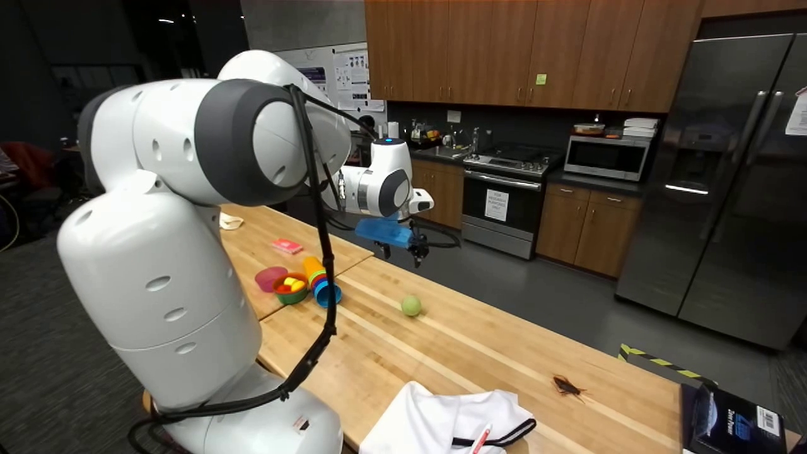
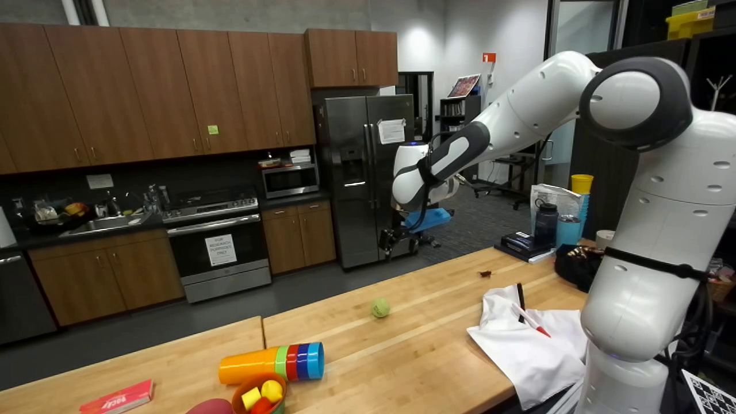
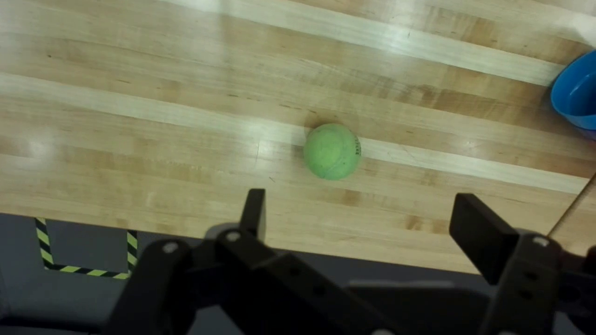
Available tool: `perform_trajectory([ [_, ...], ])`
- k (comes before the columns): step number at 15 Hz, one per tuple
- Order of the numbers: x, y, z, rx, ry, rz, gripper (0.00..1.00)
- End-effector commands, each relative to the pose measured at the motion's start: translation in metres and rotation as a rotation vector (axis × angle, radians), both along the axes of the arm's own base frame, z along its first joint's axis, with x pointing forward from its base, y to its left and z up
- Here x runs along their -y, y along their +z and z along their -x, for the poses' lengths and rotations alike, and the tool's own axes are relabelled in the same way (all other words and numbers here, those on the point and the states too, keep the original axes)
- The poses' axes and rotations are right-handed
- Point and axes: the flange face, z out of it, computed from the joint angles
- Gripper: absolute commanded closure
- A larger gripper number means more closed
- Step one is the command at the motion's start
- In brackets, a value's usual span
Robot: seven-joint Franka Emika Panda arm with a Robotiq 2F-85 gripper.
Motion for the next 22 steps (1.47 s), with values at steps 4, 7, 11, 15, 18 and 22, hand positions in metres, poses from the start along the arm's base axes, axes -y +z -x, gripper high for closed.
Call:
perform_trajectory([
  [4,-0.018,0.008,-0.024,0.086,0.099,-0.065,0.00],
  [7,-0.028,0.014,-0.035,0.180,0.095,-0.102,0.00],
  [11,-0.038,0.024,-0.049,0.312,0.070,-0.123,0.00],
  [15,-0.043,0.026,-0.061,0.399,0.036,-0.154,0.00],
  [18,-0.045,0.012,-0.066,0.402,0.020,-0.165,0.00],
  [22,-0.051,-0.005,-0.068,0.374,0.032,-0.168,0.00],
])
